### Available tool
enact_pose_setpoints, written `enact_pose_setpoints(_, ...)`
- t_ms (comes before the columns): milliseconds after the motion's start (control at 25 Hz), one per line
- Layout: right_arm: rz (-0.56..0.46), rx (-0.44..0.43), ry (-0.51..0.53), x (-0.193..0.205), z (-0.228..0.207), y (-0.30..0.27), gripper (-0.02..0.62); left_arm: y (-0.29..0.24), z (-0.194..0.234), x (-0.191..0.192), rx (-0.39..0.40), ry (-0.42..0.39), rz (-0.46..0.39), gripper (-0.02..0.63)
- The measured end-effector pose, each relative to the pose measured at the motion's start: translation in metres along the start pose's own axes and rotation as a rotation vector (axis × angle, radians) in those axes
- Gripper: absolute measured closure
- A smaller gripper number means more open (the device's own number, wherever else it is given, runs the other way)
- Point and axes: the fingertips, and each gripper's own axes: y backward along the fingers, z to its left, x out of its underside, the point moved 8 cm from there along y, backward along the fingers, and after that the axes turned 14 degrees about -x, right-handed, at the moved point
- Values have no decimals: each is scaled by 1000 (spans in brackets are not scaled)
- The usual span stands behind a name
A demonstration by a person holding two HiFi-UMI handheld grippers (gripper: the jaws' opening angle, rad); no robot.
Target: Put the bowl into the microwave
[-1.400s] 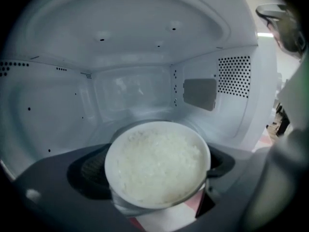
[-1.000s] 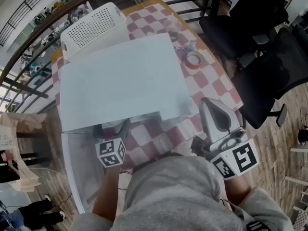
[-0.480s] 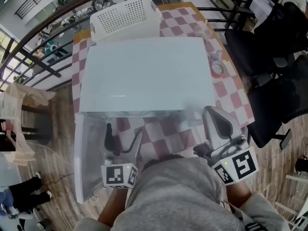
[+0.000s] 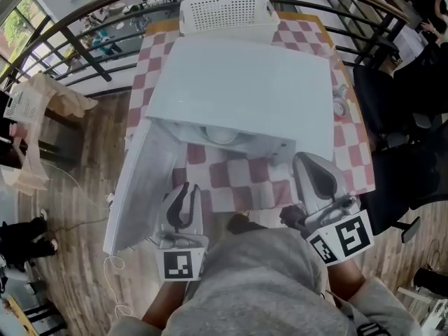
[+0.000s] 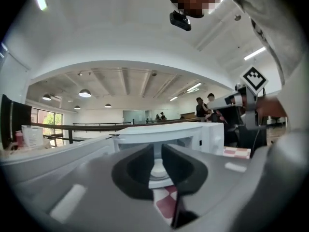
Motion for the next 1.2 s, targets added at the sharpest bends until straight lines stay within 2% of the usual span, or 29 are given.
enact_pose_setpoints(80, 4, -22, -14, 1, 11, 5, 598, 17, 4, 0, -18, 17, -8, 595)
enact_pose_setpoints(400, 29, -128, 11, 11, 62, 43, 598, 119, 2, 3, -133, 58, -41, 596)
enact_pose_setpoints(760, 74, -140, 12, 29, 116, 140, 598, 236, -33, 15, -153, 70, -50, 595)
enact_pose_setpoints(960, 100, -129, 38, 33, 131, 174, 598, 267, -47, 20, -141, 114, -27, 595)
enact_pose_setpoints(1200, 120, -106, 50, 31, 128, 191, 598, 274, -65, 13, -127, 125, -43, 595)
